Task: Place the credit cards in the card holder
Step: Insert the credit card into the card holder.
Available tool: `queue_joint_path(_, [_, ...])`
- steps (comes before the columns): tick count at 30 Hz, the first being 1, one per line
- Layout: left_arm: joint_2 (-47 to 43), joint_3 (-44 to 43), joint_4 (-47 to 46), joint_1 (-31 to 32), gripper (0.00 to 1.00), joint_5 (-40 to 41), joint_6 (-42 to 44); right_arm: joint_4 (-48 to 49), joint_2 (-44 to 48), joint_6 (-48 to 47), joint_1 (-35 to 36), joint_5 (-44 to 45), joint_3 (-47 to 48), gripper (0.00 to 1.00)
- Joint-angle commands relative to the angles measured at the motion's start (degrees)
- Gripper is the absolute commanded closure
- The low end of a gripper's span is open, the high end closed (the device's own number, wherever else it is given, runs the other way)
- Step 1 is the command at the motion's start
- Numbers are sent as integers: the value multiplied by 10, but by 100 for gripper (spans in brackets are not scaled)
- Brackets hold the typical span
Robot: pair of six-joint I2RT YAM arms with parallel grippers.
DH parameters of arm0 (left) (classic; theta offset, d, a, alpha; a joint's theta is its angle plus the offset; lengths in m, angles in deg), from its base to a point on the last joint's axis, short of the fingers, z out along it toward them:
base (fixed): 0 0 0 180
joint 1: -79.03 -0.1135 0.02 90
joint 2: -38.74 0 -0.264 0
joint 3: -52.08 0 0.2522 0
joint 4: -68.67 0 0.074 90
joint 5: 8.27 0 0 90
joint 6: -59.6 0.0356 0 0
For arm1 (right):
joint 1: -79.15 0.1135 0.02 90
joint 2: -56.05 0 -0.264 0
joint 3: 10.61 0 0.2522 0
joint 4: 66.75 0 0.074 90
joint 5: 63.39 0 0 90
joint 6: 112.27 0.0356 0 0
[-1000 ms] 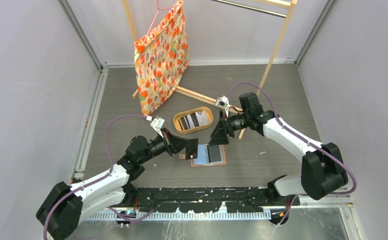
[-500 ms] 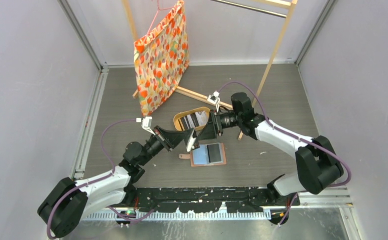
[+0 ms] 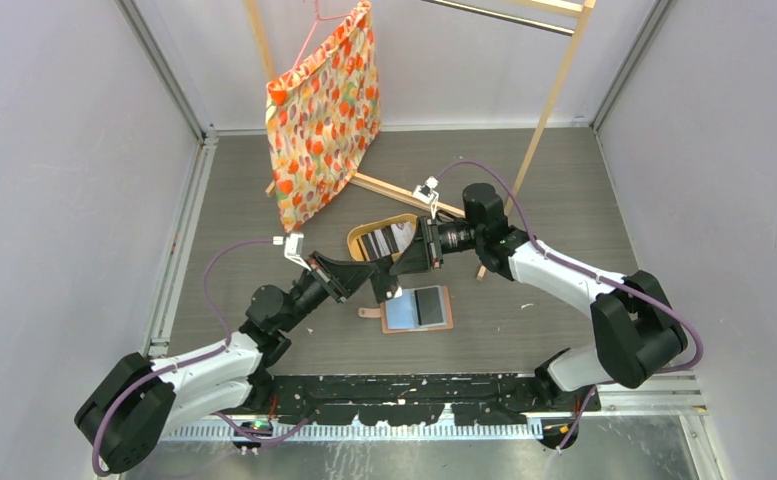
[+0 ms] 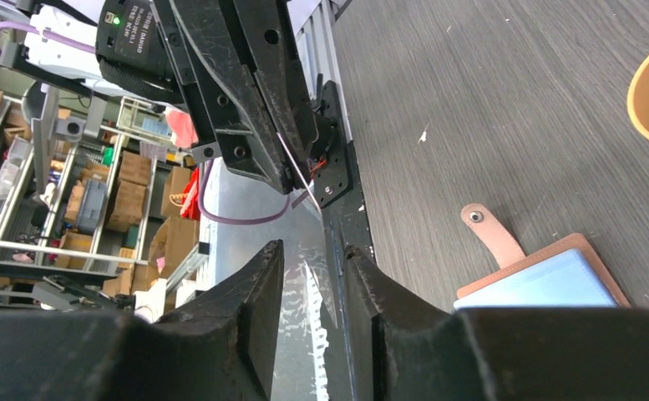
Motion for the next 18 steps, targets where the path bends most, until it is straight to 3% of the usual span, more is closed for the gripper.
queue_joint_path(1, [7, -25, -42, 6, 100, 8, -1, 34, -2, 20, 8, -19, 13, 66])
queue_joint_path(6, [14, -26, -47, 8, 99, 9, -2, 34, -7, 20, 9, -27, 15, 78])
queue_joint_path(11, [21, -25, -47, 8, 99, 8, -3, 28, -12, 6, 12, -44, 20, 98])
queue_joint_path(15, [14, -22, -26, 8, 95, 9, -3, -45, -4, -66, 12, -49, 33, 99])
queue_joint_path(18, [-13, -21, 28, 8, 82, 14, 4, -97, 1, -122, 5, -51, 38, 99])
